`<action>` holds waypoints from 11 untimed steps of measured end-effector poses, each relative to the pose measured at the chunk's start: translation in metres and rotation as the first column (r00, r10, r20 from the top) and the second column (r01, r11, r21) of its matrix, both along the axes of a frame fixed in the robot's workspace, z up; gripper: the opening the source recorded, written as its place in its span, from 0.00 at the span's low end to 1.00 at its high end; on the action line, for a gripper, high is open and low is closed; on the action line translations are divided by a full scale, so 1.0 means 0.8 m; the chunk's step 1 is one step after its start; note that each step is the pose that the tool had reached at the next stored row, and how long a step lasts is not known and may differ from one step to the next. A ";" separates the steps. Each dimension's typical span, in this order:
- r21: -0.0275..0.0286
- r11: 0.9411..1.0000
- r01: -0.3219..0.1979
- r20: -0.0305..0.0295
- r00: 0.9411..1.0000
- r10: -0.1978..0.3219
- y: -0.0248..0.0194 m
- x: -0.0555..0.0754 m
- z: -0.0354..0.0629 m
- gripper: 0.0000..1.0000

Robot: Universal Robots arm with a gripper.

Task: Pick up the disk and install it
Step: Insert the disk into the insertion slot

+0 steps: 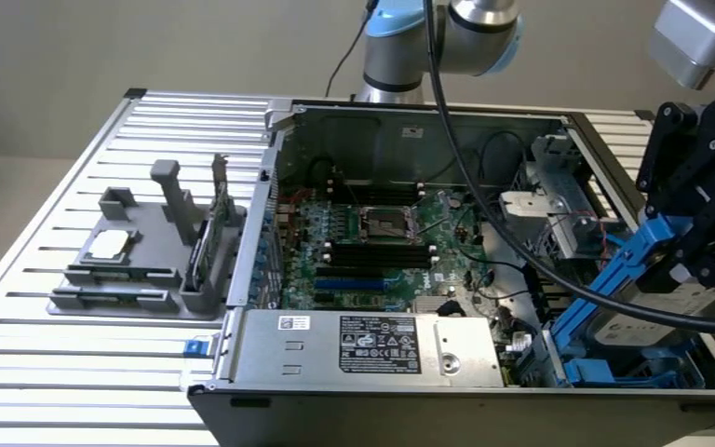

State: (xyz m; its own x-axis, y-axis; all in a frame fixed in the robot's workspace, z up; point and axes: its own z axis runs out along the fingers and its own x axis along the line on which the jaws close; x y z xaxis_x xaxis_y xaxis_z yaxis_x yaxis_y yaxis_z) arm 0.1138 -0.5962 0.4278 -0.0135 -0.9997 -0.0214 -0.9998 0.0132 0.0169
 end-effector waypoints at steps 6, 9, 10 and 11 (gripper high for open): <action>0.000 1.000 0.000 0.000 1.000 0.000 0.0001 0.000 -0.010 0.33; 0.000 1.000 0.000 0.000 1.000 0.000 0.0000 0.000 -0.015 0.33; 0.000 1.000 0.000 0.000 1.000 0.000 0.0000 0.000 -0.017 0.33; 0.000 1.000 0.000 0.001 1.000 0.000 0.0001 0.000 -0.018 0.33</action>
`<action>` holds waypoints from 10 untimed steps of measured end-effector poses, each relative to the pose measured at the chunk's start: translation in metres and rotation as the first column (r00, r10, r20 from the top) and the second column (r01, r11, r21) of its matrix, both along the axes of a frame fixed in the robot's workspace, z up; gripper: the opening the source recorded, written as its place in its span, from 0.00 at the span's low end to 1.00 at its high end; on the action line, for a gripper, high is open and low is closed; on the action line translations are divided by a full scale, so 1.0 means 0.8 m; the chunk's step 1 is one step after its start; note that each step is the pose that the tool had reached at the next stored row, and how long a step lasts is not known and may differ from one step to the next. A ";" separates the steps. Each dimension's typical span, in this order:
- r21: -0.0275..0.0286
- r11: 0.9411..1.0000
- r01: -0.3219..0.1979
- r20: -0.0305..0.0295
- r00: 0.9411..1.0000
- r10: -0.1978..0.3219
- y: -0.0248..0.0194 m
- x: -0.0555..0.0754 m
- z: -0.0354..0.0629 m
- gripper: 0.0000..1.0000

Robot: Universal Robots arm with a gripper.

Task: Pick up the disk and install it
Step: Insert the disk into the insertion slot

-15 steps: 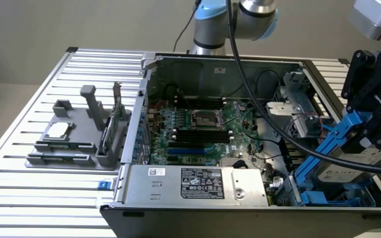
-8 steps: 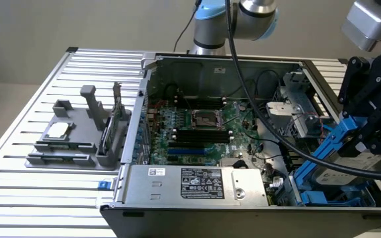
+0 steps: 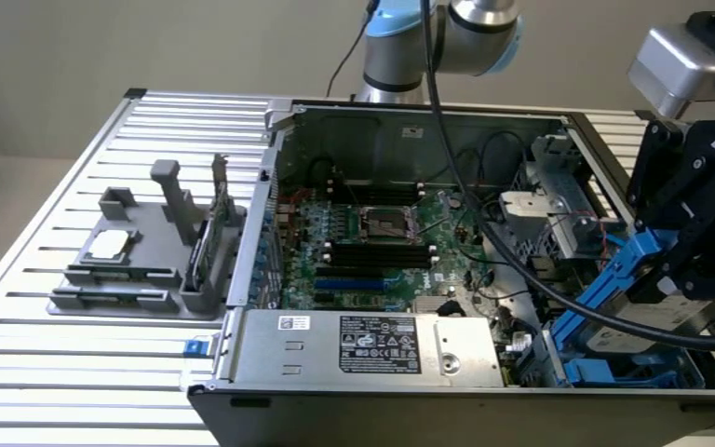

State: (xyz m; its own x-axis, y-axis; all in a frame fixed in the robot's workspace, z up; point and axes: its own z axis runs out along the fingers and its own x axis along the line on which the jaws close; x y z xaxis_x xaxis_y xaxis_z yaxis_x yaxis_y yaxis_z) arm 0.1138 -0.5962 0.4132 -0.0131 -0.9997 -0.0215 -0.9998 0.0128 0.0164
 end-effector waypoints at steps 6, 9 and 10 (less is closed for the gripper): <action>0.000 1.000 0.000 0.002 1.000 0.000 0.0001 0.000 -0.012 0.33; 0.000 1.000 0.000 0.003 1.000 0.000 0.0003 0.000 -0.018 0.33; 0.000 1.000 0.000 0.003 1.000 0.000 0.0004 0.000 -0.020 0.33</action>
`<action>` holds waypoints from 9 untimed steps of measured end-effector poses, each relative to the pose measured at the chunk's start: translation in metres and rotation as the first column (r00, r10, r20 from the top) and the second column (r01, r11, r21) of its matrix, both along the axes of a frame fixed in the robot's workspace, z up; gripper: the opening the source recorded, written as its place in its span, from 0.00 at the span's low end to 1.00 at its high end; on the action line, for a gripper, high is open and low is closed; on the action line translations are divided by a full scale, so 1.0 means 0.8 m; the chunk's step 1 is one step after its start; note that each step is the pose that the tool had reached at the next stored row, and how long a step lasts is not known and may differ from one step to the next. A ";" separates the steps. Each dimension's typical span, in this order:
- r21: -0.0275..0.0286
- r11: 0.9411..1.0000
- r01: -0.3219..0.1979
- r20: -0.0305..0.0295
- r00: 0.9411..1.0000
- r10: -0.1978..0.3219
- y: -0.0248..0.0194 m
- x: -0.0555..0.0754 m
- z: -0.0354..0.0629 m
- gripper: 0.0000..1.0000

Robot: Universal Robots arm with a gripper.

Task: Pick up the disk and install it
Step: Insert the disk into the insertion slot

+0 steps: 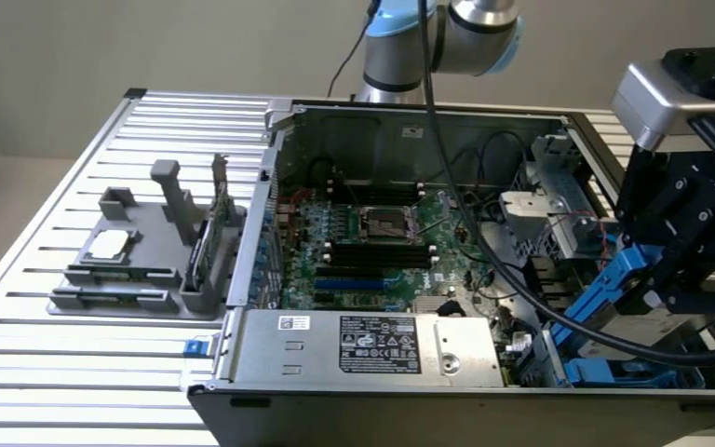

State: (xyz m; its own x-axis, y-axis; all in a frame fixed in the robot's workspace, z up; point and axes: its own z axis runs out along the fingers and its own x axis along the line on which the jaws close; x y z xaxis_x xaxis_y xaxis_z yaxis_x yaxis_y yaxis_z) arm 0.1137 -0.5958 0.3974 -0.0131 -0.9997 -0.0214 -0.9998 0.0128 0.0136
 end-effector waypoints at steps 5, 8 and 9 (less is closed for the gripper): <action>0.000 1.000 0.000 0.000 1.000 0.000 0.0005 0.000 -0.007 0.41; 0.000 1.000 0.000 0.001 1.000 0.000 0.0005 0.000 -0.011 0.41; 0.000 1.000 0.000 0.001 1.000 0.000 0.0006 0.000 -0.012 0.41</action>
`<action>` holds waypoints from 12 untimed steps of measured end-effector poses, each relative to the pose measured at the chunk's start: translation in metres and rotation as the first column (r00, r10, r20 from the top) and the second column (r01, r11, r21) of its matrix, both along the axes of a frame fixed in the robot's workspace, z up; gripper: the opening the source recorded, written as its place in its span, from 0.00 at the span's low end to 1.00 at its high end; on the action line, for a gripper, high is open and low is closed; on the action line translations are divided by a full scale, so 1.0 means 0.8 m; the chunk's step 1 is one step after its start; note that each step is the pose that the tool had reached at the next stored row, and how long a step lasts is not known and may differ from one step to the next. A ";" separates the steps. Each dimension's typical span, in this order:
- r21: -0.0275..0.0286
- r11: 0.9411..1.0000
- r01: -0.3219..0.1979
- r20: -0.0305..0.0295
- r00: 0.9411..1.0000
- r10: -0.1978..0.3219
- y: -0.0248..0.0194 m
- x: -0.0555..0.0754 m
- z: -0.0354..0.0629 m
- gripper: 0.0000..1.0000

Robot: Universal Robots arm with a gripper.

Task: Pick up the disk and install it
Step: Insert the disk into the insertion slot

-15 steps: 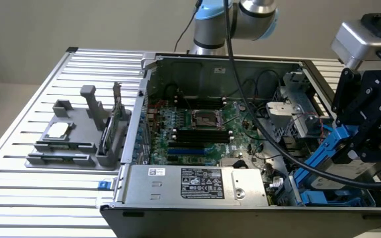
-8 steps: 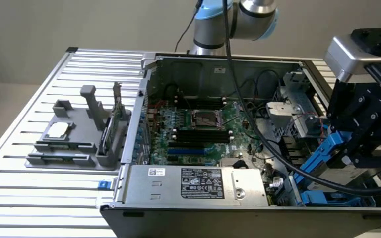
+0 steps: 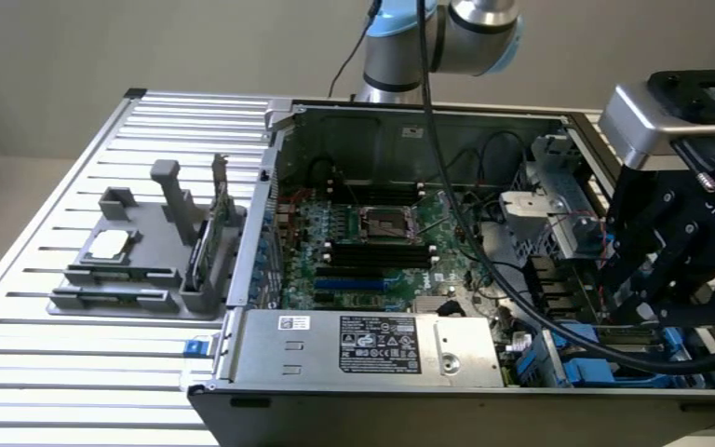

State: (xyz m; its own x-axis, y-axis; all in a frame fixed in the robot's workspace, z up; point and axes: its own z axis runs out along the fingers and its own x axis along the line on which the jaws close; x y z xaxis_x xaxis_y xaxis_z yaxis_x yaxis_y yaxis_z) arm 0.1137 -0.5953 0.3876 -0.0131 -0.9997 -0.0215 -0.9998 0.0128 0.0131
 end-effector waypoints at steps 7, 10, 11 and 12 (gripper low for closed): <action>0.000 1.000 0.000 0.000 1.000 0.000 0.0041 0.001 0.000 0.32; 0.000 1.000 0.000 0.000 1.000 0.000 0.0050 0.006 0.000 0.20; 0.000 1.000 0.000 0.000 1.000 0.000 0.0050 0.008 0.001 0.15; 0.000 1.000 0.000 0.000 1.000 0.000 0.0050 0.009 0.001 0.15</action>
